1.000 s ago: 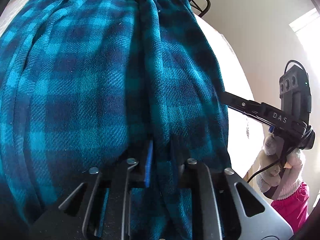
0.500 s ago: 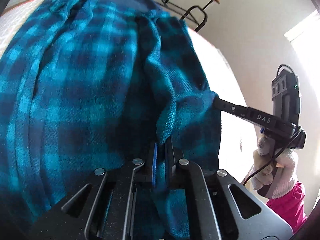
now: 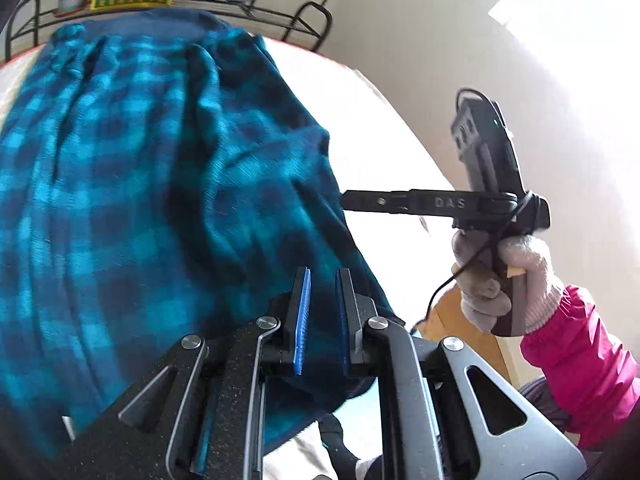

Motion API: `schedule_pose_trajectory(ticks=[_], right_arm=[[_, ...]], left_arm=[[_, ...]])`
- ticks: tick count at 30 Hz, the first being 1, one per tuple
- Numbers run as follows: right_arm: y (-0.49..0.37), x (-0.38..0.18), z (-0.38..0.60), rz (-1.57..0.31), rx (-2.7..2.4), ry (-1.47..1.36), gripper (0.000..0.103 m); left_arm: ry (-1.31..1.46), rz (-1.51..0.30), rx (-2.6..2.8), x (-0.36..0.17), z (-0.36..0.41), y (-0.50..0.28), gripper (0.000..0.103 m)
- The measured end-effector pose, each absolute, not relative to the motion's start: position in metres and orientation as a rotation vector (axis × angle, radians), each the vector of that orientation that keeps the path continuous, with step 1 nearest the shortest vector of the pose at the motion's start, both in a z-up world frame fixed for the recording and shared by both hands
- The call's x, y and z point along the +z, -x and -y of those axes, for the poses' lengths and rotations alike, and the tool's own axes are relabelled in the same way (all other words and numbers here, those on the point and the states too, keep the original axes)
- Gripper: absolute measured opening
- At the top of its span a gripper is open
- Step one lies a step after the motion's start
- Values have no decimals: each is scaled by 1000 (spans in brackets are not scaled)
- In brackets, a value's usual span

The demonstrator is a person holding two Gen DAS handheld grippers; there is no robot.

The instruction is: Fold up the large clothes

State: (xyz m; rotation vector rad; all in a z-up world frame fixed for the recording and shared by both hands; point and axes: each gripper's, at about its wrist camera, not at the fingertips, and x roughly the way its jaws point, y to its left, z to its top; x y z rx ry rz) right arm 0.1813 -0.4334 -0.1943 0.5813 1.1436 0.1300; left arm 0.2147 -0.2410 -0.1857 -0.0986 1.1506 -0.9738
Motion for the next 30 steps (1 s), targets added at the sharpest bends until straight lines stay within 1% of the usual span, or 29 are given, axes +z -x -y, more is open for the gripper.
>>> schedule_pose_trajectory(ticks=[4, 6, 7, 8, 11, 13, 18, 20, 23, 26, 28, 30], right_arm=[[-174, -210, 423, -1193, 131, -562, 30], [-174, -217, 418, -1212, 106, -518, 26], [-173, -219, 417, -1204, 95, -498, 23], [-174, -218, 416, -1201, 92, -487, 23], [-173, -215, 416, -1194, 91, -483, 25], [-172, -207, 418, -1174, 83, -476, 26], [-172, -164, 428, -996, 82, -456, 26], [-180, -149, 429, -933, 82, -444, 26], [-203, -137, 423, -895, 105, -391, 26], [-230, -147, 415, -921, 112, -367, 26], [-245, -167, 417, -966, 99, -376, 26], [-256, -192, 416, -1035, 73, -341, 26]], left_arm=[[41, -1258, -1092, -213, 268, -184, 10], [-43, -1289, -1111, -232, 278, -166, 10], [-78, -1264, -1110, -237, 279, -157, 10], [-83, -1225, -1108, -235, 278, -153, 10], [-42, -1227, -1089, -225, 272, -155, 10], [-29, -1177, -1070, -208, 263, -156, 10], [20, -1052, -995, -169, 237, -168, 10], [-24, -1037, -948, -165, 236, -178, 10], [-57, -1072, -903, -179, 240, -189, 10], [-86, -1128, -879, -207, 244, -189, 10], [-94, -1159, -874, -223, 243, -185, 10], [-82, -1152, -871, -230, 241, -183, 11]])
